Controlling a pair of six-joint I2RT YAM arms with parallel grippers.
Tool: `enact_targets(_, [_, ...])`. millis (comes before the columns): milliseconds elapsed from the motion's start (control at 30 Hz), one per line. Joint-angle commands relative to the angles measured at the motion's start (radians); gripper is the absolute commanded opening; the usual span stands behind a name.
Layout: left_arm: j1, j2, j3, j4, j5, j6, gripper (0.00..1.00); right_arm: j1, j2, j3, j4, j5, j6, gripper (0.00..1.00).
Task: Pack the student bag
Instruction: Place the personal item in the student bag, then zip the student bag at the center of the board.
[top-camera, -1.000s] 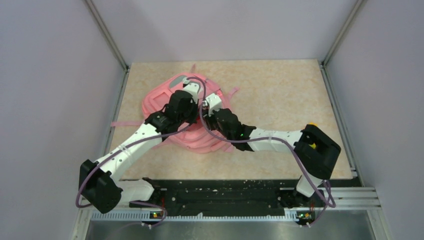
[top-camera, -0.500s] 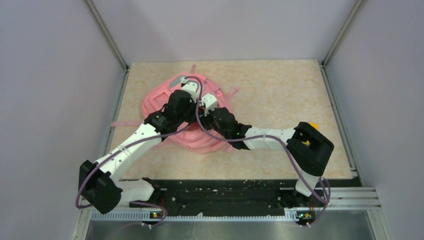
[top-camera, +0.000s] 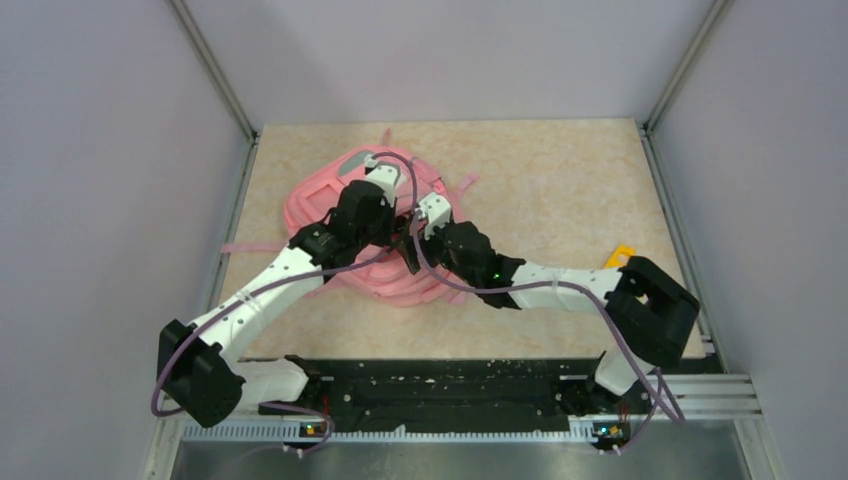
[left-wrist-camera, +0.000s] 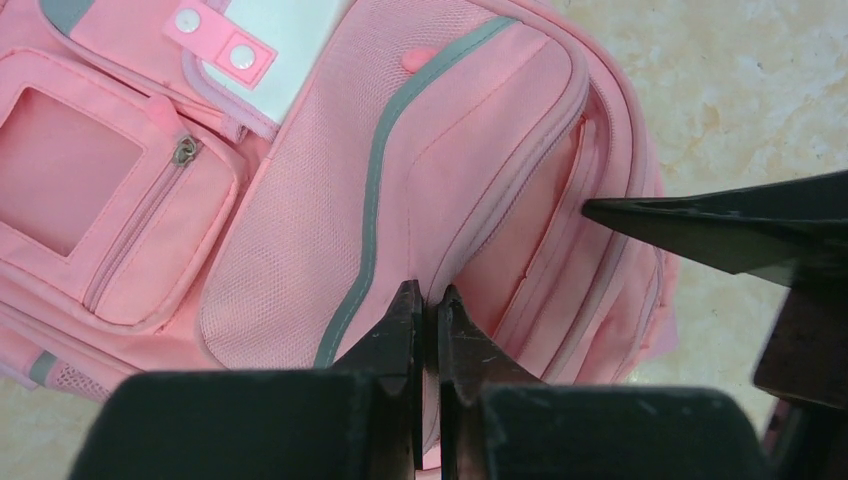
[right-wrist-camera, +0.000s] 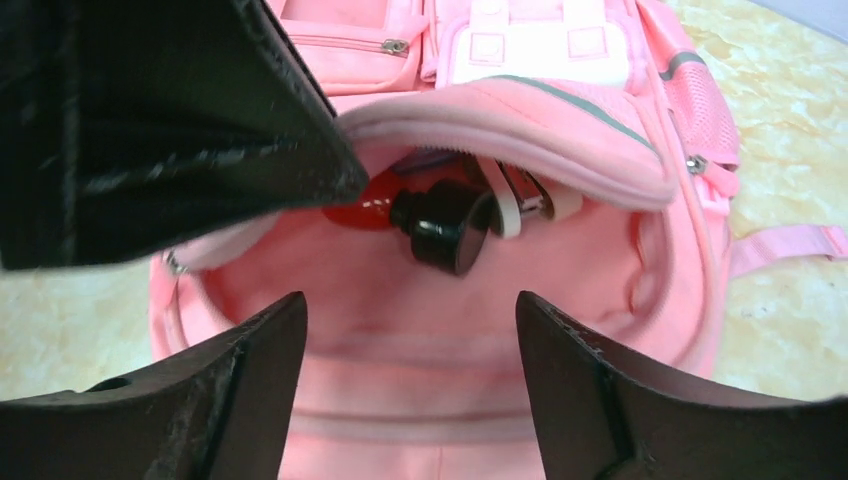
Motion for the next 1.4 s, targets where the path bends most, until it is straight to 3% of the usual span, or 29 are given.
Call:
enact_targets(0, [-0.014,-0.048,0.018,0.113,0.026,0.001,0.00,0.007,-0.141,-0.085,0.007,-0.008,0.022,0.78])
enact_targets(233, [-0.019,0.044,0.031,0.151,0.162,-0.066,0.00,-0.007,-0.255,-0.165,-0.194,0.080,0.037,0.84])
enact_targets(467, [-0.118,0.160,0.038,0.303,0.166,-0.267,0.00,-0.022,-0.428,-0.280,-0.218,0.034,0.055,0.93])
enact_targets(600, [-0.173,0.271,0.024,0.495,0.164,-0.361,0.00,-0.024,-0.492,-0.290,-0.276,0.010,0.084,0.94])
enact_targets(767, [-0.192,0.345,0.077,0.495,0.156,-0.371,0.01,-0.024,-0.532,-0.290,-0.345,0.033,0.160,0.91])
enact_targets(933, [-0.191,0.267,0.001,0.502,0.093,-0.342,0.46,-0.024,-0.523,-0.305,-0.341,0.023,0.254,0.82])
enact_targets(1000, [-0.191,0.209,-0.046,0.497,0.049,-0.330,0.58,-0.020,-0.499,-0.302,-0.343,0.013,0.285,0.79])
enact_targets(1133, [-0.191,0.076,-0.160,0.487,-0.053,-0.346,0.68,0.004,-0.431,-0.284,-0.356,0.052,0.333,0.73])
enact_targets(1367, [-0.190,-0.139,-0.346,0.431,-0.210,-0.445,0.73,0.075,-0.311,-0.226,-0.351,0.170,0.365,0.62])
